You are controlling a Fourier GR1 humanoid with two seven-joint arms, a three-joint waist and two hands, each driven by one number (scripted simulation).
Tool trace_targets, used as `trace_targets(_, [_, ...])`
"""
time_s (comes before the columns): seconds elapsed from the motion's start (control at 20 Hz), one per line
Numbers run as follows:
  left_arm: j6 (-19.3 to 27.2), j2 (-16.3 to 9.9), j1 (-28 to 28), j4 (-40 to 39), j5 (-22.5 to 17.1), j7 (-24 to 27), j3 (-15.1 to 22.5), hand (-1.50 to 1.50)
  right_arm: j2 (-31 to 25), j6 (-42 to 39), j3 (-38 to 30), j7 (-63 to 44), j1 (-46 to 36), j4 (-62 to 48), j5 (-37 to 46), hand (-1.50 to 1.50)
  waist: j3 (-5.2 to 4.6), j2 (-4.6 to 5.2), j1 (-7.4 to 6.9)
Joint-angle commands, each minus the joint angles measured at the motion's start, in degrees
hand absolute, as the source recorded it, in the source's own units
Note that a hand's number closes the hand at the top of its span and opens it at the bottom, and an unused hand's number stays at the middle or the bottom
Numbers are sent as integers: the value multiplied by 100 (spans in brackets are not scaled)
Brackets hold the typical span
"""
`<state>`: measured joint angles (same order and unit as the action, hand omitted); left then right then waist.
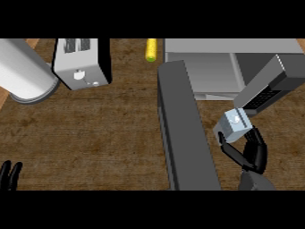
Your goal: Pick up the milk, place it into the microwave and close the microwave
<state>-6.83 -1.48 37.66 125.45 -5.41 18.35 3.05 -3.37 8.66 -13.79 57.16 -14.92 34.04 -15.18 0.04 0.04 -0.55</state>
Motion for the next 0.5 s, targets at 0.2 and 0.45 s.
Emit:
trace_targets(0.2, [-129, 18, 88, -112, -27, 106, -162, -150, 218, -614, 69, 257, 114, 98, -221, 150, -2, -8, 16])
trace_targets(0.45, [-126, 7, -10, -146, -25, 109, -143, -150, -758, -2328, 544, -431, -497, -306, 66, 150, 6, 24, -53])
